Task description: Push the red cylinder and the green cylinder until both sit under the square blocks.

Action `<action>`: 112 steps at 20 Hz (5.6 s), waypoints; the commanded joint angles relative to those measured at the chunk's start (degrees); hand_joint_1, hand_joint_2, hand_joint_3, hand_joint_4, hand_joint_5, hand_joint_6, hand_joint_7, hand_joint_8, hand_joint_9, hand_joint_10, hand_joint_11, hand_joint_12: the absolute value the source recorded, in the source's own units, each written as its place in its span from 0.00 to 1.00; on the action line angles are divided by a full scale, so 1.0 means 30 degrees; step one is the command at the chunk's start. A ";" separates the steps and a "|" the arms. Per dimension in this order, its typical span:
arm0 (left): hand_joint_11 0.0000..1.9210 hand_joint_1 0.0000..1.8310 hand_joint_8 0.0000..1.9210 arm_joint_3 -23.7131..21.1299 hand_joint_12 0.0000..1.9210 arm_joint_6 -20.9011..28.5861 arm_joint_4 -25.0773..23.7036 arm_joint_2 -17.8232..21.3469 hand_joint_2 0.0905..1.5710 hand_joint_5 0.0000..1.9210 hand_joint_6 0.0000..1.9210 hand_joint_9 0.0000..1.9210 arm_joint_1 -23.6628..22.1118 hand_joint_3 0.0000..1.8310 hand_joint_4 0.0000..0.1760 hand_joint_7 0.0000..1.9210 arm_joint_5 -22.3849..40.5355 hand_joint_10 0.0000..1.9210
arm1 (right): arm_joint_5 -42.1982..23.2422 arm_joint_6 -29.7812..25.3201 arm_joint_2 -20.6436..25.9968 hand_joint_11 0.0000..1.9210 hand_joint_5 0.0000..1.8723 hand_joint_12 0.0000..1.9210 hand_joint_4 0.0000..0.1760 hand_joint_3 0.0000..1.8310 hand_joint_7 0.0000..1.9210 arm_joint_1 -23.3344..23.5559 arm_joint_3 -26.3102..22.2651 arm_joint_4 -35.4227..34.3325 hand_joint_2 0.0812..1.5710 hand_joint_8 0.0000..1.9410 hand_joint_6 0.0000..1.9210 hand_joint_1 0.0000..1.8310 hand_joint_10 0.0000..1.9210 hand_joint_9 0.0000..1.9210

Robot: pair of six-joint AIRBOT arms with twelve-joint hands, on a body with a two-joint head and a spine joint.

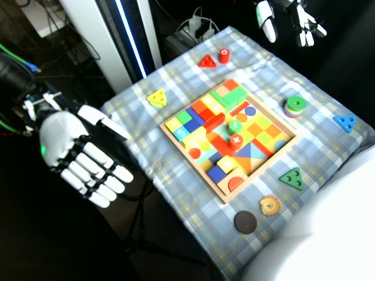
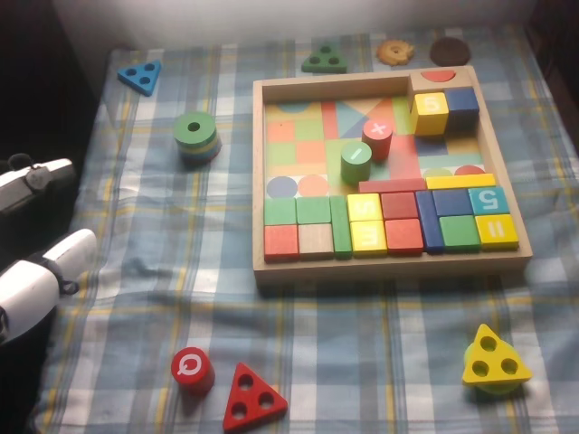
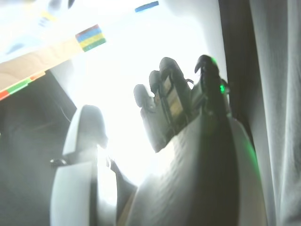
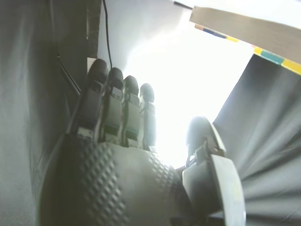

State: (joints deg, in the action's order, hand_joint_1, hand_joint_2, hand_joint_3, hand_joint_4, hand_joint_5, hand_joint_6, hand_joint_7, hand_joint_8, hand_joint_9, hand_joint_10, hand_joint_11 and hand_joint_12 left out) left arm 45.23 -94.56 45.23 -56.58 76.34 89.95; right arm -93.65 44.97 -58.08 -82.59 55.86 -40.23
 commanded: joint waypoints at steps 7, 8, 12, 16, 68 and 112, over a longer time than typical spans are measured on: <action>0.00 0.43 0.00 0.0247 0.00 0.0160 -0.1040 -0.0024 0.79 0.31 0.00 0.20 -0.0338 0.00 0.24 0.24 0.1431 0.01 | 0.0914 -0.0231 0.1325 0.10 0.24 0.12 0.11 0.00 0.24 0.1719 0.0946 0.4500 0.80 0.00 0.00 0.00 0.00 0.19; 0.00 0.41 0.00 0.0253 0.00 0.0160 -0.1040 -0.0030 0.79 0.30 0.00 0.20 -0.0338 0.00 0.29 0.24 0.1380 0.00 | 0.1700 -0.0368 0.1489 0.08 0.23 0.11 0.13 0.00 0.22 0.2366 0.1259 0.5472 0.79 0.00 0.00 0.00 0.00 0.17; 0.00 0.42 0.00 0.0325 0.00 0.0160 -0.1124 -0.0079 0.79 0.30 0.00 0.20 -0.0338 0.00 0.31 0.23 0.1196 0.00 | 0.5218 -0.2444 0.1835 0.00 0.18 0.00 0.41 0.00 0.07 0.5189 0.2969 0.9460 0.74 0.00 0.00 0.00 0.00 0.00; 0.00 0.41 0.00 0.0388 0.00 0.0160 -0.1145 -0.0146 0.80 0.31 0.00 0.21 -0.0340 0.00 0.26 0.24 0.1049 0.00 | 0.9705 -0.5439 0.1506 0.00 0.21 0.00 0.11 0.00 0.00 0.9133 0.5161 1.4777 0.69 0.00 0.01 0.00 0.00 0.00; 0.00 0.42 0.00 0.0358 0.00 0.0161 -0.1195 -0.0226 0.80 0.32 0.00 0.23 -0.0359 0.00 0.09 0.26 0.0509 0.00 | 1.7871 -0.8934 -0.0109 0.00 0.23 0.00 0.66 0.00 0.00 1.2529 0.6918 2.3153 0.47 0.00 0.00 0.00 0.00 0.00; 0.00 0.41 0.00 0.0388 0.00 0.0161 -0.1136 -0.0221 0.80 0.32 0.00 0.23 -0.0359 0.00 0.07 0.26 0.0392 0.00 | 1.7972 -0.6906 -0.1303 0.00 0.21 0.00 0.56 0.00 0.00 1.2540 0.7904 2.1662 0.47 0.00 0.01 0.00 0.00 0.00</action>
State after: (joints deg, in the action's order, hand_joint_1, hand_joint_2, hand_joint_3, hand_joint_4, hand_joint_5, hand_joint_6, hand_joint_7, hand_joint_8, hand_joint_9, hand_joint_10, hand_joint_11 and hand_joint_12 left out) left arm 46.30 -94.54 43.79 -57.06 75.70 84.44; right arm -35.42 24.49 -62.15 -45.25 79.33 26.44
